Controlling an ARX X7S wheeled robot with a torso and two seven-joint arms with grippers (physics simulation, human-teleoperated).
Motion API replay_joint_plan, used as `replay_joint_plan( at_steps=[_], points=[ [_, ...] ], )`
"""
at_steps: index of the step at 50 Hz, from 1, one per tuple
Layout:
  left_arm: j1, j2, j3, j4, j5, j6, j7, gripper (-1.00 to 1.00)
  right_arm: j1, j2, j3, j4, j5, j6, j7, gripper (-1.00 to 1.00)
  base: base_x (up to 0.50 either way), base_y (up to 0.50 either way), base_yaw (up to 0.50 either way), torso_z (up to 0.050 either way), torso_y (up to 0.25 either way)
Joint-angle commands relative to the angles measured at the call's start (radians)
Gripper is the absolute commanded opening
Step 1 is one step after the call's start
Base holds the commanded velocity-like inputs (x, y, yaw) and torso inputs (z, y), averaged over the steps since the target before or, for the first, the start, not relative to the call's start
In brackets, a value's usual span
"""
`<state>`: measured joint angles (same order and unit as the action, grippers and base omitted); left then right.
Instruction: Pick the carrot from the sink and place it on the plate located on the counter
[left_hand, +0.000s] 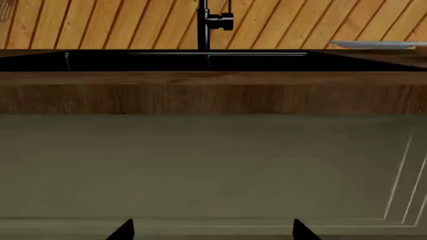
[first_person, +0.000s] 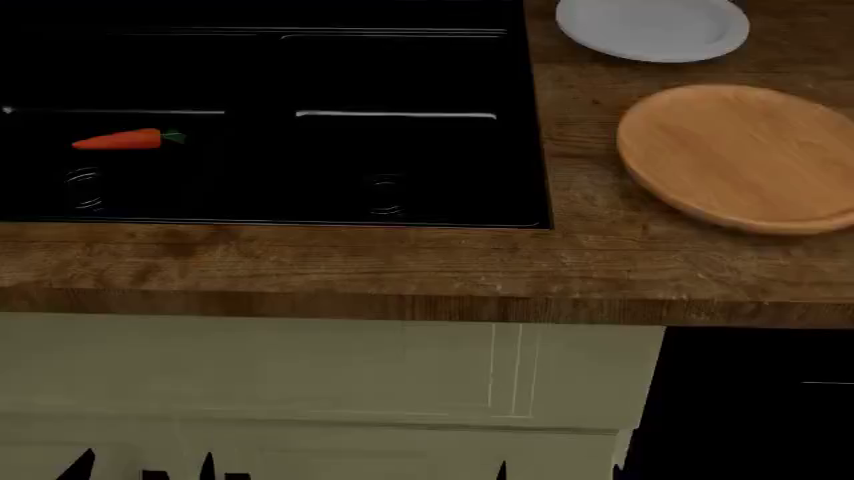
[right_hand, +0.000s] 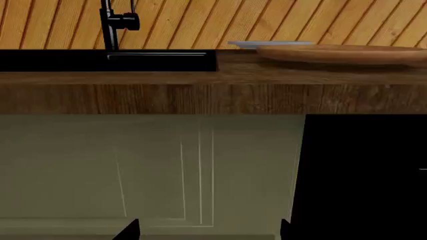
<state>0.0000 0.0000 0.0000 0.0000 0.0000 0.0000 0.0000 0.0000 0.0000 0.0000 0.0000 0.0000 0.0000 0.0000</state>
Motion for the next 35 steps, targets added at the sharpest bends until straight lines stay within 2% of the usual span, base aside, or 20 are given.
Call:
replay_joint_plan(
  at_steps=[1,3,7,8,11,14,15,21,35],
  points=[
    [0.0,-0.01,0.011,0.0,-0.01,0.0,-0.011,1.0,0.0,0.009,0.0,0.0,0.009,0.0,0.0,1.0,0.0,0.0,0.0,0.0,0.0],
    [-0.004,-0.016,0.034,0.021,0.036,-0.02,-0.045,1.0,0.006,0.012,0.004,0.008,0.065,-0.068,0.027,1.0,0.0,0.0,0.0,0.0,0.0],
    [-0.008,-0.027,0.048,0.045,-0.005,-0.052,-0.052,1.0,-0.002,0.038,-0.009,-0.104,0.09,0.186,0.056,1.0,0.0,0.0,0.0,0.0,0.0],
    [-0.002,-0.03,0.055,0.075,-0.008,-0.075,-0.053,1.0,-0.007,0.053,-0.017,-0.129,0.119,0.2,0.019,1.0,0.0,0.0,0.0,0.0,0.0],
    [-0.002,-0.041,0.058,0.147,-0.02,-0.135,-0.064,1.0,0.002,0.071,-0.021,-0.182,0.105,0.239,0.041,1.0,0.0,0.0,0.0,0.0,0.0],
    [-0.004,-0.051,0.045,0.225,-0.056,-0.187,-0.066,1.0,0.026,0.095,-0.034,-0.294,0.108,0.378,0.045,1.0,0.0,0.0,0.0,0.0,0.0],
    [-0.012,-0.056,0.044,0.317,-0.055,-0.272,-0.078,1.0,0.036,0.106,-0.043,-0.333,0.109,0.42,0.04,1.0,0.0,0.0,0.0,0.0,0.0],
    [-0.018,-0.072,0.035,0.457,-0.073,-0.363,-0.103,1.0,0.096,0.136,-0.039,-0.473,0.143,0.59,0.037,1.0,0.0,0.0,0.0,0.0,0.0],
    [-0.218,-0.118,0.066,0.723,-0.087,-0.711,-0.124,1.0,0.359,0.194,-0.067,-0.654,0.181,0.978,0.036,1.0,0.0,0.0,0.0,0.0,0.0]
  ],
)
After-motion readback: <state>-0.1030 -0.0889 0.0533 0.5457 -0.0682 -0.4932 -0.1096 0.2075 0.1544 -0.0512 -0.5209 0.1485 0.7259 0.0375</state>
